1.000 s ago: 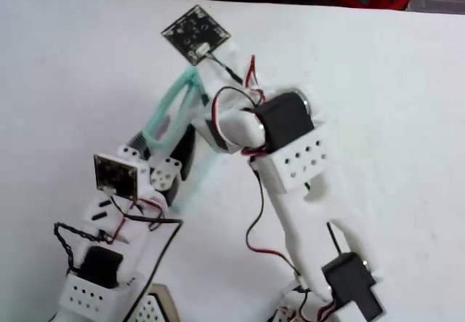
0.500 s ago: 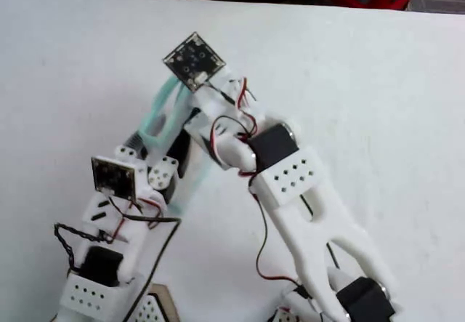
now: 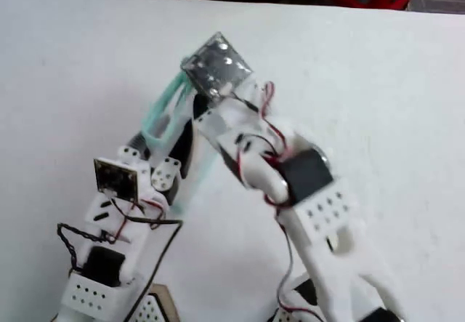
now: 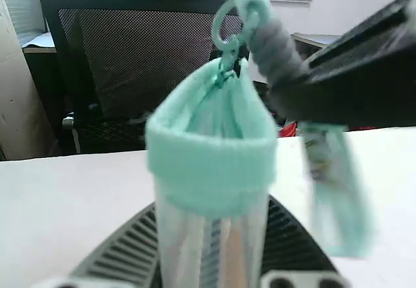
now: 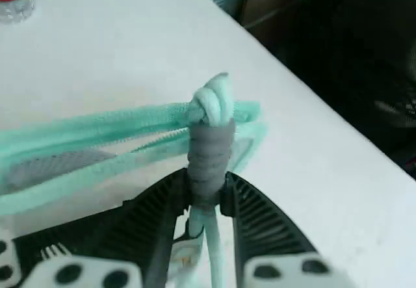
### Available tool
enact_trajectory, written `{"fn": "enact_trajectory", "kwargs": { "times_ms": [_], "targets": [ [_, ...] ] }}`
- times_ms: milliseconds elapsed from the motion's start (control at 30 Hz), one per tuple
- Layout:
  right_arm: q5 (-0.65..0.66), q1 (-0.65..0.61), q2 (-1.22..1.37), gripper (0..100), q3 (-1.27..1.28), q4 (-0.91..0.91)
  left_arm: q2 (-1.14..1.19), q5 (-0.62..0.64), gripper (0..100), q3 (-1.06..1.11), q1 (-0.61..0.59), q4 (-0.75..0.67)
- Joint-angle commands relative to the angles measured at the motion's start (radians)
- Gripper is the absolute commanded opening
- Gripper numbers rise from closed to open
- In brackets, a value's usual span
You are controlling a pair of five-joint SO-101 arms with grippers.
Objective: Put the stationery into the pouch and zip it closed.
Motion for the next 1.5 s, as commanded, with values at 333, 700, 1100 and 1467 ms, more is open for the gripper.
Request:
{"fn": "enact_trajectory", "kwargs": {
  "times_ms": [333,700,1100,1467],
  "targets": [
    [0.003,0.004,-0.143,1.9,0.097,0.059,-0.007,0.014,2,-0.068,0.002,-0.086],
    [-0.029,-0.162,-0.414,1.9,0.095,0.217,-0.002,-0.129,2,-0.068,0.101,-0.08],
    [0.133,-0.418,-0.503,1.9,0.094,0.429,-0.002,-0.129,2,-0.068,0.101,-0.08],
    [0.115,-0.348,-0.489,4.3,0.046,0.346,-0.002,-0.129,2,-0.068,0.102,-0.023]
  ]
}}
